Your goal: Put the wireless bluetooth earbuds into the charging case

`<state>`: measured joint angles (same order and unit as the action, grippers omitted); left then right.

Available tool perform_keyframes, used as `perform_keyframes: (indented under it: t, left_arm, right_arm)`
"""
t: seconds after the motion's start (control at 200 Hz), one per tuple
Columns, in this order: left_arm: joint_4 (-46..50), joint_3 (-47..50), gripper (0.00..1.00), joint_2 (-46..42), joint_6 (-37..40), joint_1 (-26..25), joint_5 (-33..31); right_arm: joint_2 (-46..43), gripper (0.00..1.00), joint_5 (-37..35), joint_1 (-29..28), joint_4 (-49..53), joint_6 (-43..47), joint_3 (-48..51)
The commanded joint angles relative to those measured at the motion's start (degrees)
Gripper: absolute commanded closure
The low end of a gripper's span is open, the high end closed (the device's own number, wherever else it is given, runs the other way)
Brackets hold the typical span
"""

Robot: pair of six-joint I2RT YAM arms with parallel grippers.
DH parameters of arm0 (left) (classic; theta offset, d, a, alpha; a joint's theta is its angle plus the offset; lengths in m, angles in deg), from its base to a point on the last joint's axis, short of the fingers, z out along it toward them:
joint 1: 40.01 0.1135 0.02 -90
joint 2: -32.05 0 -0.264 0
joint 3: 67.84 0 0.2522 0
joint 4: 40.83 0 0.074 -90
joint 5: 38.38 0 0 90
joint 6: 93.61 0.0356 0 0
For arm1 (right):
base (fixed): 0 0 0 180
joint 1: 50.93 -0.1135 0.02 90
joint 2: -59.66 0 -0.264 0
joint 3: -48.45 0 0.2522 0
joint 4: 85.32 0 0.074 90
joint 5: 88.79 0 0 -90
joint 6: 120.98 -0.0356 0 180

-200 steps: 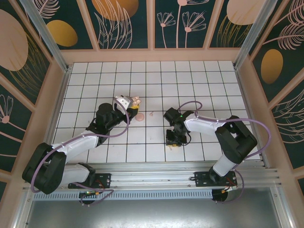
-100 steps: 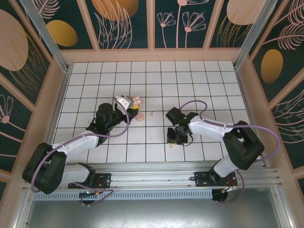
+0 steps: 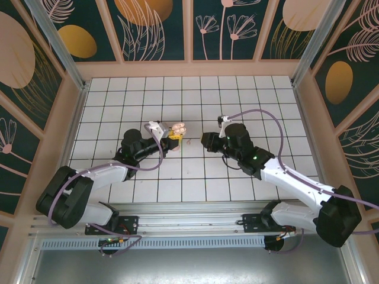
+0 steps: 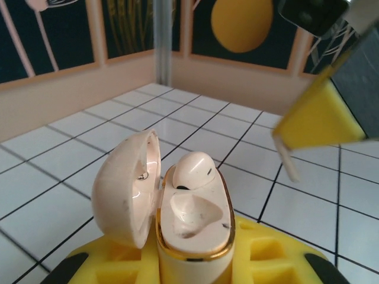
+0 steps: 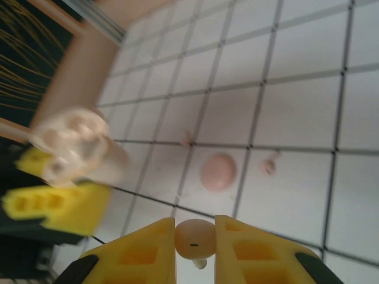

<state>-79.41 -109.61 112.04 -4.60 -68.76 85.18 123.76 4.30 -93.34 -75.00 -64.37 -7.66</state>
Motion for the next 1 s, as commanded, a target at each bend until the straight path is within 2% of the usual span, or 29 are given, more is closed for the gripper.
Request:
perform_keyframes:
  t: [0.0, 0.145, 0.39, 0.706, 0.996]
  left_arm:
    - [-7.3, 0.8, 0.82, 1.1, 1.8, -0.2, 5.7]
    - [-6.7, 0.9, 0.82, 0.8, 4.2, -0.2, 5.5]
    - [-5.0, 0.6, 0.82, -0.1, 4.9, -0.2, 4.5]
    - [-3.3, -0.2, 0.82, -0.8, 4.7, -0.2, 3.8]
    - [-3.9, -0.4, 0.82, -1.3, 3.5, -0.3, 3.6]
  right_arm:
    - [-0.3, 0.81, 1.2, -0.8, -11.7, 6.2, 0.0]
    - [-0.1, 0.81, 2.3, -2.7, -16.5, 10.6, -0.6]
    - [3.0, 0.81, 3.9, -4.1, -21.5, 13.0, -2.1]
    - [8.8, 0.81, 5.2, -5.7, -23.4, 14.8, -5.2]
    - [10.5, 0.81, 5.3, -6.0, -24.0, 15.0, -4.6]
